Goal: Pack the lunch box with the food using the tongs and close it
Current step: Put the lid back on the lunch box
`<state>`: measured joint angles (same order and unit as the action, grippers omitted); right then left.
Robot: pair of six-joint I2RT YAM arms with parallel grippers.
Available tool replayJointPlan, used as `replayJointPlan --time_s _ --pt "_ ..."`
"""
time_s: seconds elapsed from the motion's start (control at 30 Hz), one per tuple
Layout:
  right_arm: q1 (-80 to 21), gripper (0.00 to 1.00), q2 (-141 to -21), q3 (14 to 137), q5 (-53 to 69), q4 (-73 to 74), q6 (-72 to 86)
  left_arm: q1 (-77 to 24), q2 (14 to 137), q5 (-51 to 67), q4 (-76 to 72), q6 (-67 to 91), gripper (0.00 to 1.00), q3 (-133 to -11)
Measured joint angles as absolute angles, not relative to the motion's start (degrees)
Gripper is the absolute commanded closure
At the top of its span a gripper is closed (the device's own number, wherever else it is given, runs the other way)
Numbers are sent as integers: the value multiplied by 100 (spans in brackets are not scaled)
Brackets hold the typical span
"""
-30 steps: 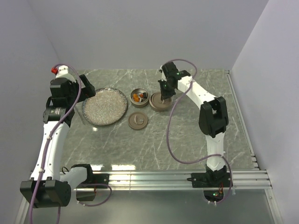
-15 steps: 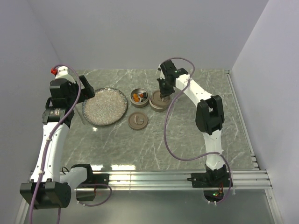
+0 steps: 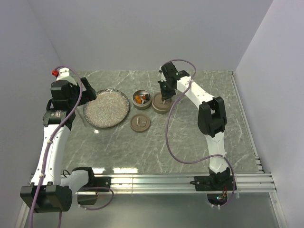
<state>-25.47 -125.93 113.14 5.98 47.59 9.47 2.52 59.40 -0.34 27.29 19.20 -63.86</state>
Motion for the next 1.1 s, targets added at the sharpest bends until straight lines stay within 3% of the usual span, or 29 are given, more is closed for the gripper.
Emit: replayJointPlan --time_s 0.47,0.7,0.77,1.0,1.03,1.07,1.1 --pt "-2836 100 -12643 11273 91 4707 926 252 5937 -34 2729 1920 0 -6386" --pt "-2923 99 -12261 10578 -193 4099 1004 252 5933 -34 2729 1920 0 -6386" --pt "-2923 93 -12127 10370 -187 3957 1044 252 5933 -34 2729 1920 1 -6386" --pt "-2932 57 -12009 10195 185 3994 1066 250 5929 -21 2729 1922 1 -6386" --pt "-2936 50 -12009 10195 255 4003 1070 246 5927 -19 2729 1925 1 -6386" --pt "-2939 31 -11998 10197 303 4003 1081 239 5918 -14 2729 1922 1 -6386" --pt "-2943 25 -11979 10202 344 4007 1118 233 5907 -12 2729 1925 0 -6386"
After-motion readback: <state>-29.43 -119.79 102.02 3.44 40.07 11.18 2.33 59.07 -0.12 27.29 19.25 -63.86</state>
